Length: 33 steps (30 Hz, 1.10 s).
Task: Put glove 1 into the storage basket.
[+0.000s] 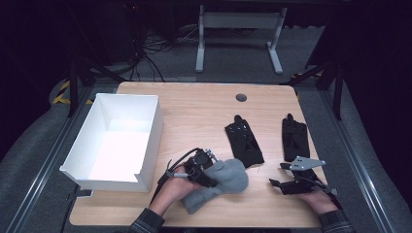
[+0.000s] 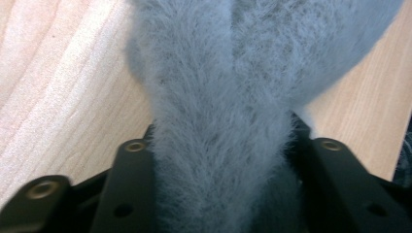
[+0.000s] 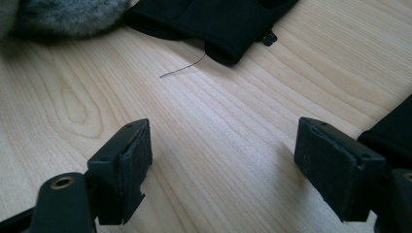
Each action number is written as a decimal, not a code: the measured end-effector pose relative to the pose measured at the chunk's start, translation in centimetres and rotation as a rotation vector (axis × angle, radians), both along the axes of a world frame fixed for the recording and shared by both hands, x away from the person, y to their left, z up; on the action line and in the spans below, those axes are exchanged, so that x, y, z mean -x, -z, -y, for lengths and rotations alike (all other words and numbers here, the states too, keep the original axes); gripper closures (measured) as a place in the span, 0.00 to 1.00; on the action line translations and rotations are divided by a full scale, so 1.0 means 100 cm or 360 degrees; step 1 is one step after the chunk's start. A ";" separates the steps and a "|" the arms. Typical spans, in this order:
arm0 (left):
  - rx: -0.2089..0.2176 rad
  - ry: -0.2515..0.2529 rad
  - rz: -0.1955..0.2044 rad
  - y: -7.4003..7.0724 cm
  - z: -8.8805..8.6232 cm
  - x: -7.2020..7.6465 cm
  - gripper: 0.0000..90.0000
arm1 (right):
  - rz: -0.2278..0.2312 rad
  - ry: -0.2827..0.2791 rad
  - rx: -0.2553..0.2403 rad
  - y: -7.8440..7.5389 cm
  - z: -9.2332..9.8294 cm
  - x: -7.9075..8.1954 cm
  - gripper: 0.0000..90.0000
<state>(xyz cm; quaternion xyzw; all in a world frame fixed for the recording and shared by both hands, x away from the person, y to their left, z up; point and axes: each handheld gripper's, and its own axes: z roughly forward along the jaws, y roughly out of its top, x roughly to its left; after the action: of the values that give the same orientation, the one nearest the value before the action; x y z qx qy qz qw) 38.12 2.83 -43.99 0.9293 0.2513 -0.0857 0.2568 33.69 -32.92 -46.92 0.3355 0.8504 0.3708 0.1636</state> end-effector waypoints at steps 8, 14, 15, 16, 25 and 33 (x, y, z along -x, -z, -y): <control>0.0039 -0.0030 -0.0012 -0.009 -0.006 0.000 0.75 | 0.0000 0.0000 0.0000 0.000 0.000 0.000 0.25; 0.0080 -0.0078 0.0029 -0.019 -0.009 0.001 0.75 | 0.0000 0.0000 0.0000 0.000 0.000 0.000 0.25; 0.0095 -0.0091 0.0038 -0.022 -0.010 0.001 0.75 | 0.0000 0.0000 0.0001 0.000 0.000 0.000 0.25; 0.0120 -0.0100 0.0044 -0.026 -0.011 0.001 0.75 | 0.0000 0.0000 0.0001 0.000 0.000 0.000 0.25; 0.0186 -0.0156 0.0121 -0.056 -0.018 -0.002 0.75 | 0.0000 0.0003 0.0000 0.000 0.000 0.000 0.25; 0.0215 -0.0190 0.0183 -0.084 -0.023 -0.007 0.75 | 0.0001 0.0003 0.0001 0.000 0.000 0.000 0.25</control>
<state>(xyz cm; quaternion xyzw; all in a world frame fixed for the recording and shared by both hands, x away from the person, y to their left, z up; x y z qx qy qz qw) 38.86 5.15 -35.64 0.8967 0.2846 -0.0336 0.3374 33.71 -32.91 -46.91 0.3361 0.8501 0.3706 0.1641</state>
